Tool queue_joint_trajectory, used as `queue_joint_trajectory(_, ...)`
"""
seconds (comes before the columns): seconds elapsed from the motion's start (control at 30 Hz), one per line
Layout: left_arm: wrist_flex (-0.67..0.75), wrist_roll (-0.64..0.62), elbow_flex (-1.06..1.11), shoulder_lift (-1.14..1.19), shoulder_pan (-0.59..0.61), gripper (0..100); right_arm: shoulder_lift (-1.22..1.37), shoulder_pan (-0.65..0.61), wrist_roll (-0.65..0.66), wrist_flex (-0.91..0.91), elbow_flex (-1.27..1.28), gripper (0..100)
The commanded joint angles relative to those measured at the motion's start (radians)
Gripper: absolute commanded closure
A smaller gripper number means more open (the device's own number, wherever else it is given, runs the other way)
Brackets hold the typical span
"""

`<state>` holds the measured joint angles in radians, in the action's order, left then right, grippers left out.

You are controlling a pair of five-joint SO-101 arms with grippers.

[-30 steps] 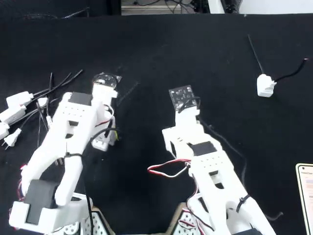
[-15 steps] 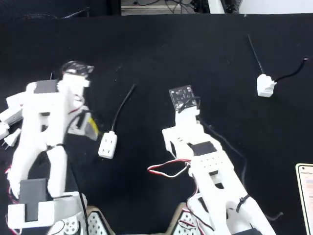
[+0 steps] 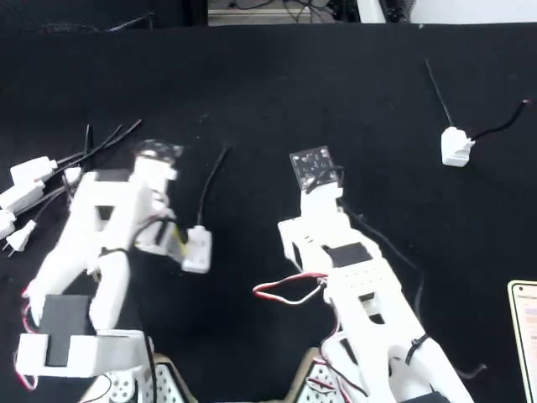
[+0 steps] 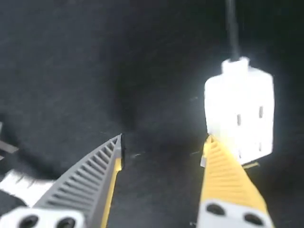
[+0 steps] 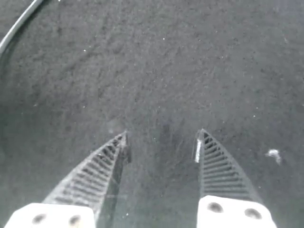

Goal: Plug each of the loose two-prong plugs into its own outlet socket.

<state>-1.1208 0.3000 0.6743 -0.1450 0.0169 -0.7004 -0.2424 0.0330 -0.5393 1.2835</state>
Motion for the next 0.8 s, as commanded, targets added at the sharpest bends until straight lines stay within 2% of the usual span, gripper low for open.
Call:
queue_joint_trajectory(0.0,0.012,-0.098,-0.005,-0.011,-0.160,73,-0.036,0.071,-0.014,0.020,-0.045,77.9)
queue_joint_trajectory(0.13,0.008,-0.135,-0.005,-0.009,-0.300,73,-0.036,0.106,-0.015,0.021,-0.047,77.9)
queue_joint_trajectory(0.3,-0.029,-0.144,-0.012,-0.018,-0.328,73,-0.036,0.107,-0.015,0.021,-0.051,77.9)
queue_joint_trajectory(0.47,-0.195,-0.066,-0.165,-0.038,-0.213,73,-0.036,0.104,-0.015,0.021,-0.051,77.9)
queue_joint_trajectory(0.57,-0.242,-0.046,-0.274,-0.037,-0.131,73,-0.036,0.104,-0.015,0.021,-0.051,77.9)
queue_joint_trajectory(0.67,-0.192,-0.051,-0.326,-0.034,-0.077,73,-0.036,0.104,-0.015,0.021,-0.051,77.9)
queue_joint_trajectory(0.77,-0.054,-0.117,-0.285,-0.034,-0.068,73,-0.036,0.104,-0.015,0.021,-0.051,77.9)
